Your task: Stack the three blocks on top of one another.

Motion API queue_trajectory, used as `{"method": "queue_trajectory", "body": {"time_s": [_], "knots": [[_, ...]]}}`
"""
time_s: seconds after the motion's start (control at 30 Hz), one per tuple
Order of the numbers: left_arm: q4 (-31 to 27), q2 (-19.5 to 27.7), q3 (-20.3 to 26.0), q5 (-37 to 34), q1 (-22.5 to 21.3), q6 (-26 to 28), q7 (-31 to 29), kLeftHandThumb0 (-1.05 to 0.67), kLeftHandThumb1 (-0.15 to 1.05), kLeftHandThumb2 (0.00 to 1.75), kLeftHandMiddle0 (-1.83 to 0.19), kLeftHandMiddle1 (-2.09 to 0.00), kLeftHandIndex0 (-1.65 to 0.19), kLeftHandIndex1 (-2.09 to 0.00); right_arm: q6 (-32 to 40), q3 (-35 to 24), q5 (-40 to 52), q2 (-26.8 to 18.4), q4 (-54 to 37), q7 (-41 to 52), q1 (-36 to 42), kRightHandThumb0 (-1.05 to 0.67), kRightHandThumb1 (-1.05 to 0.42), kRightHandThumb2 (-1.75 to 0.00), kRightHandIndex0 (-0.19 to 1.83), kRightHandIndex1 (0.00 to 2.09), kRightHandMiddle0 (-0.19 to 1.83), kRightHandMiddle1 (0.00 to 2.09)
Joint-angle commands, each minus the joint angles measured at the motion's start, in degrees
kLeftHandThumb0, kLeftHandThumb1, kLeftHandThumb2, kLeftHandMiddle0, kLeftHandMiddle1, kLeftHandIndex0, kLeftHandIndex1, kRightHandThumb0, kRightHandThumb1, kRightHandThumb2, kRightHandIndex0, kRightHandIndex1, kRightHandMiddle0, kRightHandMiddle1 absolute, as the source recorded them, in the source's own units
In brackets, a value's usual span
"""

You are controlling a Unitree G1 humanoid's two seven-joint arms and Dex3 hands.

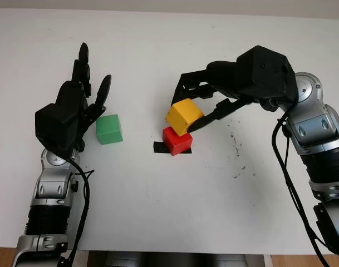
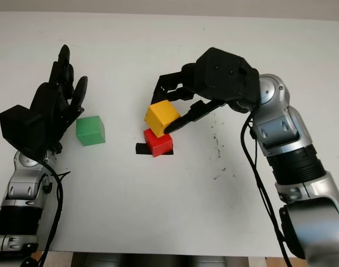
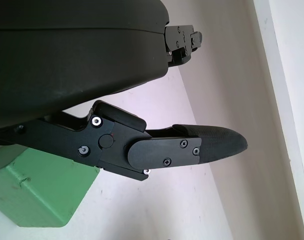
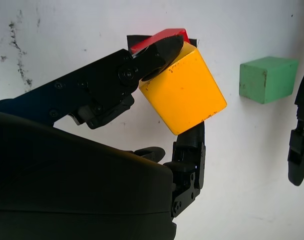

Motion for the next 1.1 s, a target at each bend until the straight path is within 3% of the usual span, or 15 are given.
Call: {"method": "queue_trajectory", "body": {"time_s": [0.0,0.3,1.07], "knots": [[-0.6,-0.2,0.3,0.1,0.1,-0.3,0.3,-0.84,1.05,0.47,0.15,-0.06,0.12,-0.06,0.6,-0.7,0.6,-0.6,-1.6,0.4,0.7,-0.42,-0.89,-0.05,0.39,0.06,0.35,1.66],[-0.8,-0.6,0.0,0.1,-0.2,0.1,0.4,-0.84,1.05,0.47,0.15,-0.06,0.11,-0.06,2.5,0.8,-2.0,-1.3,-4.4,0.4,2.0,-0.44,-0.89,-0.05,0.4,0.06,0.37,1.65],[-1.9,-0.4,0.1,0.8,1.0,0.7,0.1,-0.87,1.05,0.47,0.17,-0.05,0.14,-0.05,3.3,2.1,-3.6,2.2,-4.1,-3.6,2.9,-0.43,-0.91,-0.05,0.39,0.06,0.35,1.66]]}}
